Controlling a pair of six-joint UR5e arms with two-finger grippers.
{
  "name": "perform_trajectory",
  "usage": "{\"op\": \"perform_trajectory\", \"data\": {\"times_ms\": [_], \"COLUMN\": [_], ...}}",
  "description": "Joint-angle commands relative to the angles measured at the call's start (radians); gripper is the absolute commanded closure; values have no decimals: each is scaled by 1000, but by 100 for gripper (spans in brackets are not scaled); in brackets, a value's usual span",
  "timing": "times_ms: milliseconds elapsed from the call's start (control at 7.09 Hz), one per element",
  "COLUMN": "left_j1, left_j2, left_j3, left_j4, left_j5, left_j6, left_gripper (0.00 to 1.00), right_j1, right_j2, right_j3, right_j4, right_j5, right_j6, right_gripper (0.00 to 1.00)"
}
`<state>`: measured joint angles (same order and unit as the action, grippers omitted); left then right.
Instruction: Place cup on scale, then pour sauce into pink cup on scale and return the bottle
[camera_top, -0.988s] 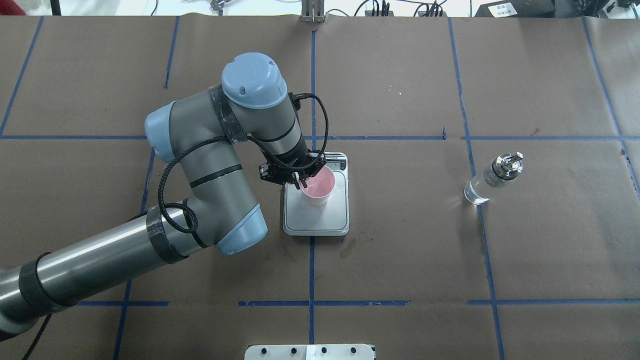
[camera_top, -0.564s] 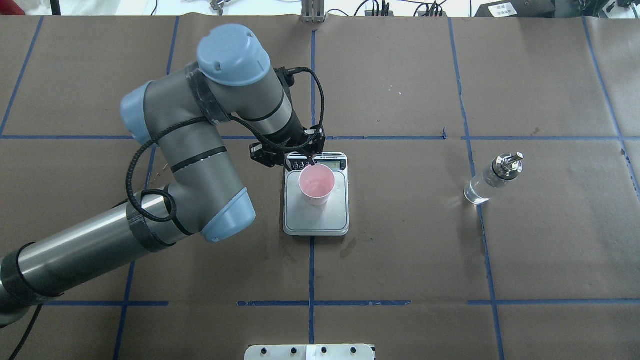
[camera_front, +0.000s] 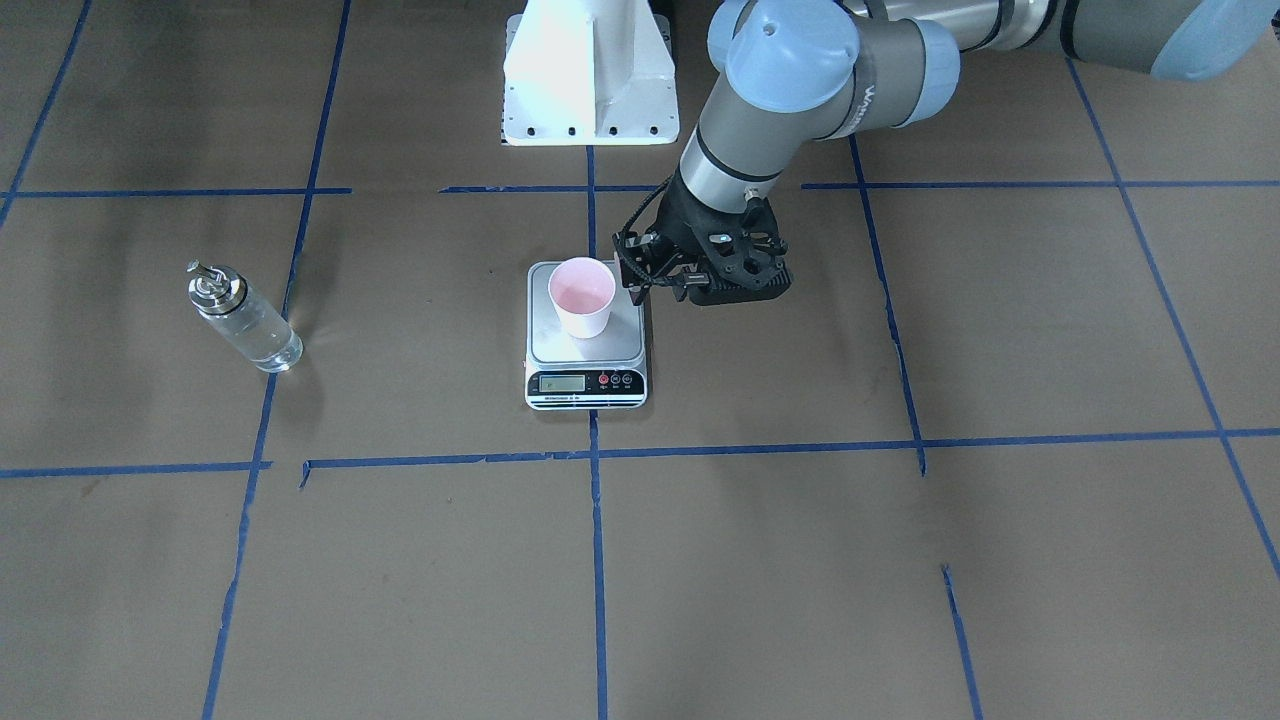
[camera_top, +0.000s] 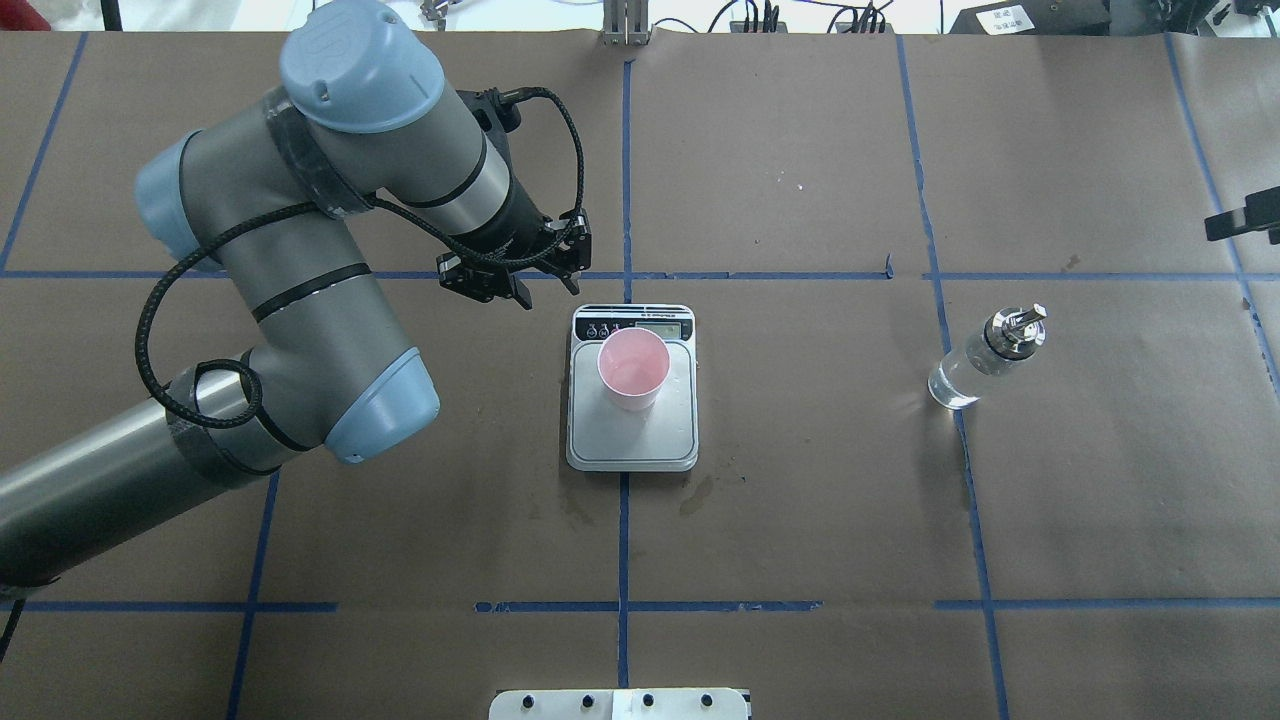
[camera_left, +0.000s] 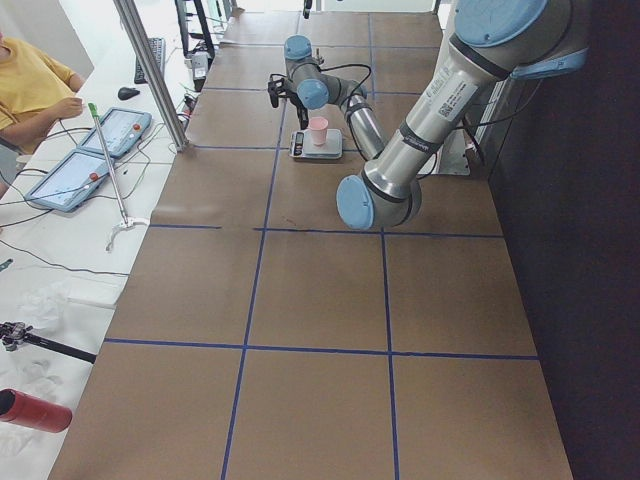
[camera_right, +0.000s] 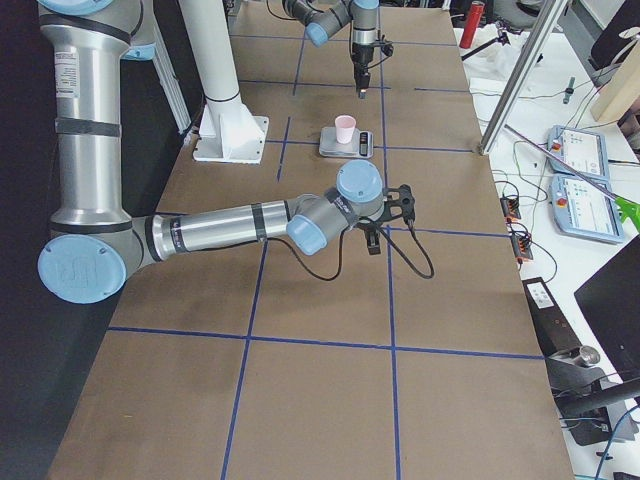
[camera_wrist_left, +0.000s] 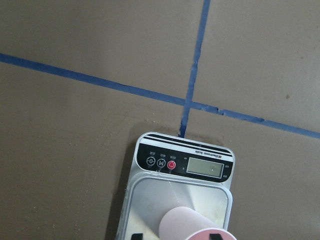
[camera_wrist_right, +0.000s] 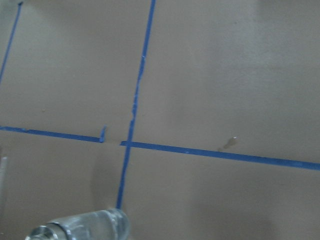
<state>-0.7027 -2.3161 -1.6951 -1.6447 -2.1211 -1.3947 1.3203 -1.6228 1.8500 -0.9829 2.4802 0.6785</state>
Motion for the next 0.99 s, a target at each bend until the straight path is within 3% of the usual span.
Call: {"op": "perform_trajectory", "data": {"times_ms": [0, 423, 846], "left_j1": [-1, -3, -38], "left_j2": [27, 32, 55], "left_j3": [-8, -9, -26], "left_j4": [-7, -10, -10], "left_j5": [0, 0, 3], "left_j6": [5, 5, 8], "left_gripper": [45, 45, 43], "right_j1": [-203, -491, -862], "right_j2": [-63, -214, -272], "right_j3": [186, 352, 364], "right_j4": [75, 76, 76], "right_j5": [-192, -562, -1067], "right_j6": [262, 320, 465], "right_gripper": [0, 0, 0]}}
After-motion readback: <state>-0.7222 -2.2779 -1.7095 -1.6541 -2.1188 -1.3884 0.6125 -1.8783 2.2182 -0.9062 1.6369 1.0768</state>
